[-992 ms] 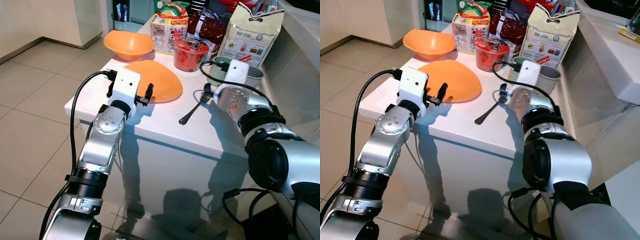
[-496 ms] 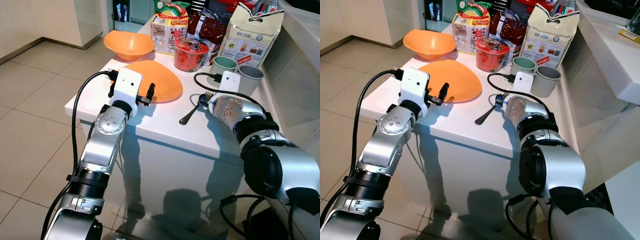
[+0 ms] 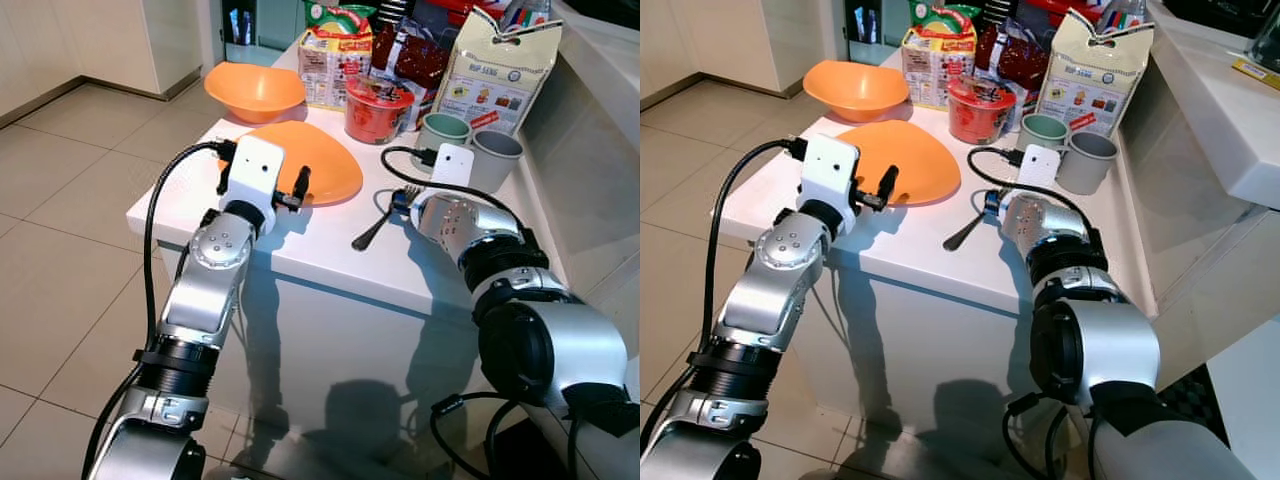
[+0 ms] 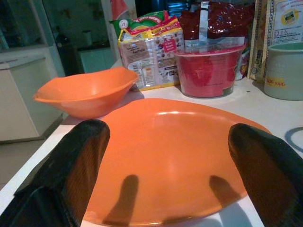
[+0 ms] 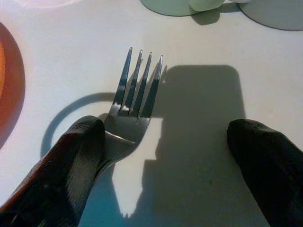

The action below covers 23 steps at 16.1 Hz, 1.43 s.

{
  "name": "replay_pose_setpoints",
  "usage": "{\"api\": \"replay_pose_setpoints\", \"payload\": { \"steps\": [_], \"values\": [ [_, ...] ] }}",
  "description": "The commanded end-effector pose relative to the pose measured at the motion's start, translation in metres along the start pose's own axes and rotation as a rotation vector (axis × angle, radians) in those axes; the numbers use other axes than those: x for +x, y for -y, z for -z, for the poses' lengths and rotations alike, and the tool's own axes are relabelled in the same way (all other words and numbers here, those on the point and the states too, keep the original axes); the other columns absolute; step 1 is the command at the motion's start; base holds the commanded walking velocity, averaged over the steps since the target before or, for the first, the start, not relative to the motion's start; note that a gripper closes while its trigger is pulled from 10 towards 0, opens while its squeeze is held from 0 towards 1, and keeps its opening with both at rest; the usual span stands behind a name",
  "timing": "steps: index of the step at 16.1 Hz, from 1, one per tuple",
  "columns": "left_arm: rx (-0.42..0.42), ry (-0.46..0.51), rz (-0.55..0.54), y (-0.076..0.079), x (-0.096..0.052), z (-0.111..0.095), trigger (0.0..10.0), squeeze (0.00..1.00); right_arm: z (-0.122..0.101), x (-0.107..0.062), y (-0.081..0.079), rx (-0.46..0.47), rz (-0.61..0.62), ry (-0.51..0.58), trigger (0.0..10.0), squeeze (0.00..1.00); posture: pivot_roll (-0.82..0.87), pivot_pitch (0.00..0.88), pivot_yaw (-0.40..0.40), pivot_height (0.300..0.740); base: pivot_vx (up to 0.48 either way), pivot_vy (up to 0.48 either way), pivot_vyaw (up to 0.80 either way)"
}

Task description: Setting the table

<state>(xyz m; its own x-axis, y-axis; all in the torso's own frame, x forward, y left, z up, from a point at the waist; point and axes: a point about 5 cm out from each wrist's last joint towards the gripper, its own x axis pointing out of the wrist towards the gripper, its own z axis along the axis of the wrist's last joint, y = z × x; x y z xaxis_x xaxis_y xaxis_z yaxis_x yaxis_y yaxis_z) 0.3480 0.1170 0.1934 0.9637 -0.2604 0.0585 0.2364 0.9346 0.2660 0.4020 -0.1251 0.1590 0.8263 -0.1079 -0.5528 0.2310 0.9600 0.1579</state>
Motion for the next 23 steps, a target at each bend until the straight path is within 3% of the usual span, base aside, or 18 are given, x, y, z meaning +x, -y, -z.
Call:
{"api": "replay_pose_setpoints", "payload": {
  "steps": [1,13,15,23],
  "values": [
    [0.005,0.022,0.012,0.0029,0.002,-0.0071,10.0,0.0,0.0192,0.0033,0.003,-0.018,0.016,-0.077,10.0,0.0,0.19,0.0,-0.128,0.74,0.0,0.0,0.0],
    [0.008,0.023,0.013,0.0018,0.003,-0.0082,10.0,0.0,0.0203,0.0031,0.0001,-0.014,0.022,-0.044,10.0,0.0,0.19,0.0,-0.121,0.74,0.0,0.0,0.0],
    [0.011,0.023,0.013,0.0009,0.0027,-0.0083,10.0,0.0,0.0213,0.0034,0.0008,-0.001,0.033,-0.04,0.0,0.0,0.19,0.0,-0.118,0.74,0.0,0.0,0.0],
    [0.014,0.023,0.017,0.0011,0.0026,-0.0089,10.0,0.0,0.0219,0.0038,0.0021,0.006,0.042,-0.035,0.0,0.0,0.19,0.0,-0.117,0.74,0.0,0.0,0.0]
  ]
}}
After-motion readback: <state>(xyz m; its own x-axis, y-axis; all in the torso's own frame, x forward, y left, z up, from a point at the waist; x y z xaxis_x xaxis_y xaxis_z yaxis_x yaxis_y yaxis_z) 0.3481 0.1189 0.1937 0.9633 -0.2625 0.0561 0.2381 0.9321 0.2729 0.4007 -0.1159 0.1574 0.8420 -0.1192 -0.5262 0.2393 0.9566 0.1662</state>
